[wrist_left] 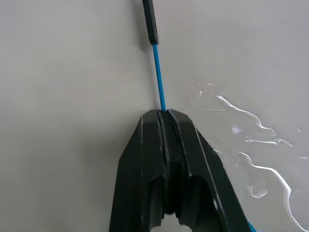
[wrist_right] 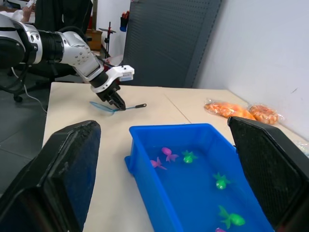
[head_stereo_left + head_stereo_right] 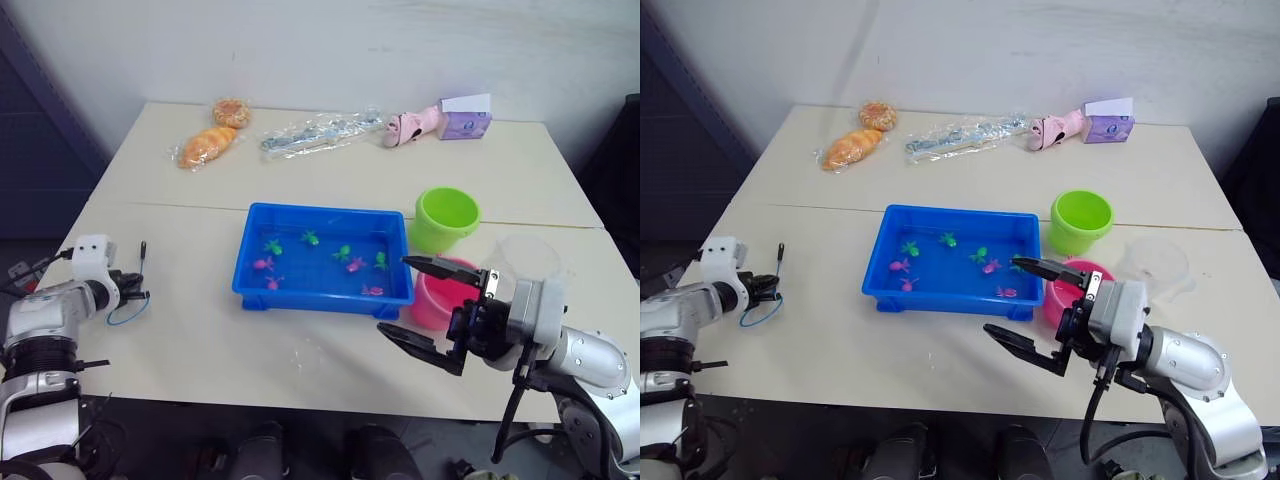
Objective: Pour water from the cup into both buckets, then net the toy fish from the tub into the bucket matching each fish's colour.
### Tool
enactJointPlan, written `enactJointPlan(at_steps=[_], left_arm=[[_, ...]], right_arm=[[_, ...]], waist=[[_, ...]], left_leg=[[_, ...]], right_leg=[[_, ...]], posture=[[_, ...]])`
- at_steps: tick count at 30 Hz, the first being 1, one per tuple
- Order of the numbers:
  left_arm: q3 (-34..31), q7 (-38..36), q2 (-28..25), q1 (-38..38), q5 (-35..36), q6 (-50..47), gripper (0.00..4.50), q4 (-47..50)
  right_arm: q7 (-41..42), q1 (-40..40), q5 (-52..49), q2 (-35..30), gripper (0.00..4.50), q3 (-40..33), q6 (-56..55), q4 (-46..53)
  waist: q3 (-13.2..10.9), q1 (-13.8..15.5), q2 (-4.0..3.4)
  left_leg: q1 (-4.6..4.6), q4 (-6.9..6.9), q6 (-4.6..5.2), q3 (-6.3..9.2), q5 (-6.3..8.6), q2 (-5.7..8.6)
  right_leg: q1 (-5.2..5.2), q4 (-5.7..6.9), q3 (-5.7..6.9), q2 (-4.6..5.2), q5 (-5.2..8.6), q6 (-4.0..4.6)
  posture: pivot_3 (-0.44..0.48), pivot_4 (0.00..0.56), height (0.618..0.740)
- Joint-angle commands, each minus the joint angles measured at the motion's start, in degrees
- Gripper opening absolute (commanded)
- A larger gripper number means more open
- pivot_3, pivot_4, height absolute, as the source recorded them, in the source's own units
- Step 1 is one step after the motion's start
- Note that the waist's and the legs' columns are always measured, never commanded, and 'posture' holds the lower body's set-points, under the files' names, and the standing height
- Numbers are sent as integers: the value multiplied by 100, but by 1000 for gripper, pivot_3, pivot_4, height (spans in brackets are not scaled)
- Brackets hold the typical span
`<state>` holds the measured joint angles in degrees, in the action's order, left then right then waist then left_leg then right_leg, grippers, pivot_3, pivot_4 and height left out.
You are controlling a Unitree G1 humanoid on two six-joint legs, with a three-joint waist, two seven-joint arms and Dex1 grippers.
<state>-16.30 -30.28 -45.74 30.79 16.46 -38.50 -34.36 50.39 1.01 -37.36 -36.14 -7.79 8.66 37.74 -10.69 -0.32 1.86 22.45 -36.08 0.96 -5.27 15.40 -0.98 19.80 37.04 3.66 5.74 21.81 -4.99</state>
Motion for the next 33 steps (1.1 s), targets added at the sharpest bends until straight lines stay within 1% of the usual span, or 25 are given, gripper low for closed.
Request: enactJointPlan(at_steps=[1, 2, 4, 6, 8, 10, 11, 13, 14, 15, 17, 21, 24, 33], left_arm=[[-103, -1814, -533, 117, 631, 777, 26, 1381], [-50, -2197, -608, 116, 740, 893, 26, 1620], [540, -3325, -844, 172, 523, 1780, 26, 1981], [1027, -4176, -864, 357, 394, 2500, 26, 2142], [1446, -4746, -809, 638, 344, 2692, 26, 2226], [1900, -5115, -525, 1060, 263, 2845, 26, 2307], [2076, -5185, -369, 1239, 163, 2989, 26, 2285], [2458, -5421, -123, 1477, -97, 3350, 26, 2271], [2656, -5500, 39, 1565, -171, 3406, 26, 2344], [2785, -5553, 158, 1634, -219, 3432, 26, 2373], [2960, -5566, 462, 1749, -228, 3465, 26, 2437], [3101, -5365, 911, 1924, -269, 3230, 26, 2532], [3092, -5352, 1026, 1955, -249, 3161, 26, 2569], [3119, -5316, 1015, 1862, -371, 3206, 26, 2589]], right_arm=[[-481, -574, -810, -56, 4500, -161, 543, 319], [-586, -708, -952, -94, 4500, -132, 724, 355], [-685, -1119, -873, -409, 4500, 130, 1320, 282], [-849, -1498, -808, -666, 4500, 303, 1849, 127], [-973, -1919, -818, -783, 4500, 452, 2259, -70], [-911, -2406, -786, -817, 4500, 674, 2595, -318], [-884, -2588, -738, -814, 4500, 776, 2711, -415], [-1000, -2910, -782, -711, 4500, 939, 3092, -597], [-962, -3050, -762, -684, 4500, 1092, 3242, -648], [-918, -3155, -741, -665, 4500, 1199, 3351, -691], [-908, -3334, -699, -616, 4500, 1393, 3590, -722], [-859, -3507, -868, -559, 4500, 1570, 4116, -690], [-925, -3491, -858, -498, 4500, 1587, 4292, -646], [-1069, -3370, -1171, -309, 4500, 1372, 4779, -548]], waist=[[-11, -3, 19], [-11, -7, 18], [-16, -2, 7], [-19, 17, -30], [-19, 19, -38], [-21, 8, -40], [-21, 9, -40], [-21, 7, -40], [-20, -8, -40], [-21, -18, -40], [-21, -31, -40], [-22, -31, -39], [-22, -39, -39], [-22, -43, -39]], left_leg=[[5, -2, -1, 1, -1, -1], [9, -4, -2, 2, -2, -1], [8, -3, 0, 3, 0, 1], [4, -2, 7, 1, 5, 10], [5, 1, 11, 0, 5, 16], [11, 0, 15, 0, 3, 16], [20, -4, 20, 0, 0, 15], [80, -31, 30, 1, -19, 13], [94, -38, 32, -1, -22, 13], [94, -44, 34, -4, -22, 13], [96, -46, 37, -4, -20, 13], [104, -67, 40, 2, -19, 12], [115, -92, 46, 9, -16, 9], [114, -100, 46, 13, -15, 8]], right_leg=[[3, 0, 1, 0, 0, 1], [4, -3, 2, 0, -1, 2], [0, -11, 2, 6, -1, 3], [-6, -17, 2, 16, 0, 5], [-6, -20, 2, 24, 1, 6], [-1, -18, 4, 22, 2, 8], [6, -13, 6, 18, 2, 8], [57, 8, 10, 11, 0, 6], [73, 24, 9, 10, -1, 4], [74, 47, 8, 7, -1, 3], [74, 51, 9, 6, -1, 3], [75, 57, 13, 6, -1, 2], [74, 62, 17, 6, -1, 2], [71, 68, 18, 6, -2, 1]], posture=[[0, 150, 740], [0, 150, 740], [0, 150, 740], [0, 150, 740], [0, 150, 740], [0, 150, 740], [0, 150, 740], [0, 150, 740], [0, 150, 740], [0, 150, 740], [0, 150, 740], [0, 150, 740], [0, 150, 740], [0, 150, 740]])
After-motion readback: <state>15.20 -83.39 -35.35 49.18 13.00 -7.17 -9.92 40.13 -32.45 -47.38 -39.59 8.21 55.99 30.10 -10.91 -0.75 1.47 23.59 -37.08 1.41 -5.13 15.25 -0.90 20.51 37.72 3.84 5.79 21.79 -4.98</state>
